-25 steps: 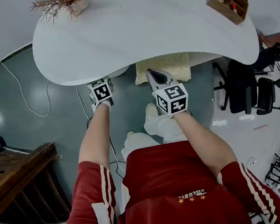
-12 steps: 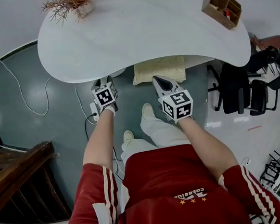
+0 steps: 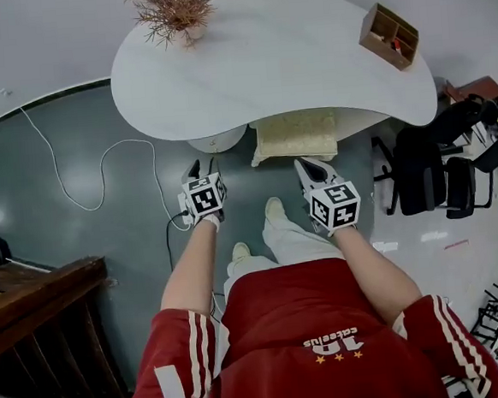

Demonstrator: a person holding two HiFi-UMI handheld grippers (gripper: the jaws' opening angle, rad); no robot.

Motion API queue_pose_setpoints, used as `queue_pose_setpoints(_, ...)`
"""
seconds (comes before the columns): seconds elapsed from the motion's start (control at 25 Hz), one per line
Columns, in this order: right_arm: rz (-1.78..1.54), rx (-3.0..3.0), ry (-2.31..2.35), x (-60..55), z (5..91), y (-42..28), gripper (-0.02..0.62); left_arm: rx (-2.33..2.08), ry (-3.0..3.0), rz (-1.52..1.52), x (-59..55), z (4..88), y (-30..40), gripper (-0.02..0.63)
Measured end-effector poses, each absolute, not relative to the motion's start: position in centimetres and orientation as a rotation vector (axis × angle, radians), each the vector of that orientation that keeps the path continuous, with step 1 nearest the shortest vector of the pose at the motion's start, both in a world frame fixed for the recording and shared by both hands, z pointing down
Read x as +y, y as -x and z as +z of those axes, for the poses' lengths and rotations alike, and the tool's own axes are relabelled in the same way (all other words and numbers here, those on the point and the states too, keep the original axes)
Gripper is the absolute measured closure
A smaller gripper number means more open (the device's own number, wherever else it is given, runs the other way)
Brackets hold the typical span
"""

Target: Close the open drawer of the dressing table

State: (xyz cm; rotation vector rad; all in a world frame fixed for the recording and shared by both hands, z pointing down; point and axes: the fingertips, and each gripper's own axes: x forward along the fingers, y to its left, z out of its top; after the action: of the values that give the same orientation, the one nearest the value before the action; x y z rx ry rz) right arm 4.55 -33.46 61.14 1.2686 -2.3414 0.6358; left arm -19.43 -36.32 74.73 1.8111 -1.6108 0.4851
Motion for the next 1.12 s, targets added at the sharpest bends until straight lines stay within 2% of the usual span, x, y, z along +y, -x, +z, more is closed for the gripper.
queue_pose_setpoints(0.4,0.612,-2.403,-1.285,-24.4,54.6,-2.5,0.594,-1.659,-1.899,0.339,-28.4,64.7,24.5,0.431)
queue_pose_setpoints(0.88,0.446,-2.546,-1.463,-17.3,41.1,-3.6,0.594,-1.490,-2.291,0.174,-22.3,47.7,21.9,0.433)
queue_pose_setpoints(1.12,0.358,-2.698,-1.504,-14.0,33.1,-5.8,0.594,-1.445,-2.389,-0.019,-17.6,39.8,19.5,0.443)
